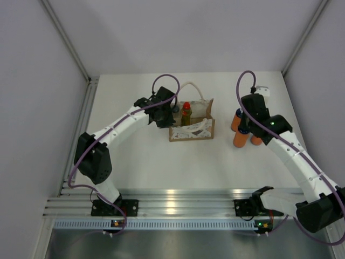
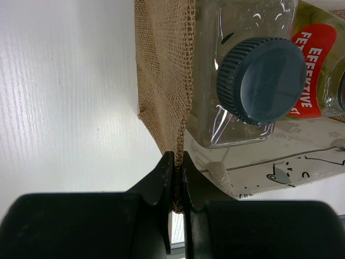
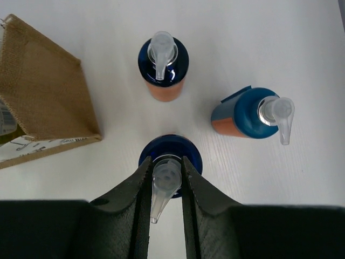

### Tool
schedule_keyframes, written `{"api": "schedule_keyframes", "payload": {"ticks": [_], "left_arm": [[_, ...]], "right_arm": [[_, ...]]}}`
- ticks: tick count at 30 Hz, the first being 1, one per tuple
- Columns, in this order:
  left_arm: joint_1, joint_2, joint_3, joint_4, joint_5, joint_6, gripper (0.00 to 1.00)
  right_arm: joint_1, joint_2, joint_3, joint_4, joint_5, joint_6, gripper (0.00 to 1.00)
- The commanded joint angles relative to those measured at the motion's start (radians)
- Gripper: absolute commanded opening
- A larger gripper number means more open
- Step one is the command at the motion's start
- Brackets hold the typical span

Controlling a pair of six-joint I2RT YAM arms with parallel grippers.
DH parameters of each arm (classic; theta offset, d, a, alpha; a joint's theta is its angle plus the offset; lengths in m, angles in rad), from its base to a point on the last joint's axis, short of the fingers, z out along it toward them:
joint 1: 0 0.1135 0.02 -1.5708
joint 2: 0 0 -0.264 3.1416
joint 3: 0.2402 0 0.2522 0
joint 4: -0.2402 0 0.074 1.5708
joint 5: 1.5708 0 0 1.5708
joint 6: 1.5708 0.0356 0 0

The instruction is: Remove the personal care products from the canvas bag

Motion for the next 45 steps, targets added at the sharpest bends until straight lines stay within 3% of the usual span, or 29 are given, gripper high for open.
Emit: {"api": "schedule_keyframes", "payload": {"ticks": [1, 12, 13, 16, 17, 19, 25, 35, 41, 45], "left_arm": [[-0.003, -0.037, -0.009, -0.033, 0.013, 0.015, 0.0], [-0.003, -0.038, -0.01, -0.035, 0.016, 0.021, 0.0], [-0.003, -0.038, -0.01, -0.035, 0.018, 0.021, 0.0], [-0.003, -0.037, -0.01, -0.035, 0.018, 0.021, 0.01], [-0.003, -0.037, -0.009, -0.035, 0.018, 0.021, 0.01], [-0.003, -0.037, -0.007, -0.035, 0.018, 0.023, 0.02], [-0.003, -0.038, -0.002, -0.035, 0.016, 0.026, 0.06], [-0.003, -0.037, 0.011, -0.035, 0.009, 0.028, 0.06], [-0.003, -0.034, 0.014, -0.035, 0.0, 0.028, 0.07], [-0.002, -0.029, 0.013, -0.036, -0.005, 0.032, 0.07]], "right_arm": [[-0.054, -0.068, -0.044, 0.189, 0.039, 0.023, 0.0], [-0.136, -0.062, -0.181, 0.241, -0.047, 0.024, 0.01], [-0.138, -0.06, -0.187, 0.241, -0.045, 0.024, 0.05], [-0.144, -0.063, -0.193, 0.241, -0.045, 0.024, 0.35], [-0.144, -0.066, -0.193, 0.241, -0.041, 0.025, 0.51], [-0.144, -0.074, -0.184, 0.238, -0.041, 0.017, 0.58], [-0.144, -0.08, -0.083, 0.224, -0.077, -0.036, 0.62], [-0.08, 0.056, 0.095, 0.258, -0.464, -0.096, 0.66], [0.077, 0.205, 0.234, 0.244, -0.386, -0.073, 0.67], [0.18, 0.375, 0.412, 0.158, -0.305, -0.059, 0.68]]}}
